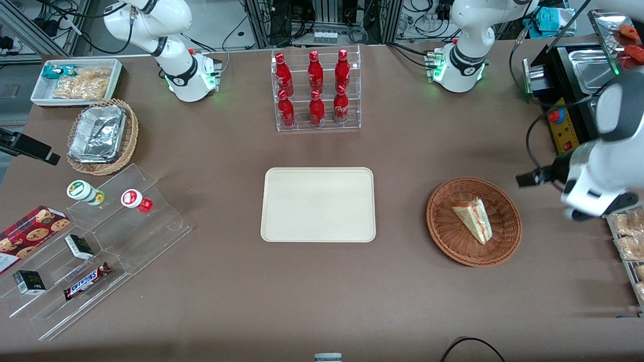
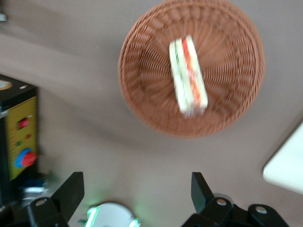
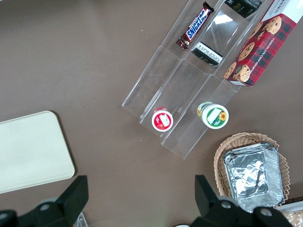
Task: Place sandwich from basket to tray
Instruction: 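Move the left gripper down over the sandwich in the wicker basket, then lower the open left gripper around the wrapped sandwich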
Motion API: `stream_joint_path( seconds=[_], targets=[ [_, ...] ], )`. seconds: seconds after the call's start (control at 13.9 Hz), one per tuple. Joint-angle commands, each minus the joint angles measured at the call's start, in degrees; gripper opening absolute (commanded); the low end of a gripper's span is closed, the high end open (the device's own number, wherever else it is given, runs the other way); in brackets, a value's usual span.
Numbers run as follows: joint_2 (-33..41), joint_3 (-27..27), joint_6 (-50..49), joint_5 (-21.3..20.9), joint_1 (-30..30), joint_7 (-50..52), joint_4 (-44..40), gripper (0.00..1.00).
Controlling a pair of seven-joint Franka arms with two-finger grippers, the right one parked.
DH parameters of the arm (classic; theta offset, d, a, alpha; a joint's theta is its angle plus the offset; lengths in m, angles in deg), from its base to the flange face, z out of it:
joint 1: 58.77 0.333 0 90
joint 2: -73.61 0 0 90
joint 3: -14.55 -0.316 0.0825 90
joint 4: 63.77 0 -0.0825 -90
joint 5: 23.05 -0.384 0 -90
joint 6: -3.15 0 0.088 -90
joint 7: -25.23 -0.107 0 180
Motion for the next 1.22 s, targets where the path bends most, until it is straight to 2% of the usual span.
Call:
stream_joint_path(
  seconds=[0.0, 0.14, 0.36, 0.43, 1.15],
  targets=[
    [-3.65, 0.15, 4.51, -0.33, -0.11, 7.2, -0.25, 1.0],
    [-6.29, 0.15, 10.73, -0.68, -0.29, 11.86, 1.84, 1.0],
    [-5.6, 0.06, 26.01, -0.68, -0.11, 12.41, 12.55, 1.0],
    [-5.68, 0.06, 27.97, -0.68, -0.11, 12.49, 13.88, 1.0],
    [-8.49, 0.15, 30.72, 0.2, -0.47, 13.46, 15.39, 1.0]
  ],
)
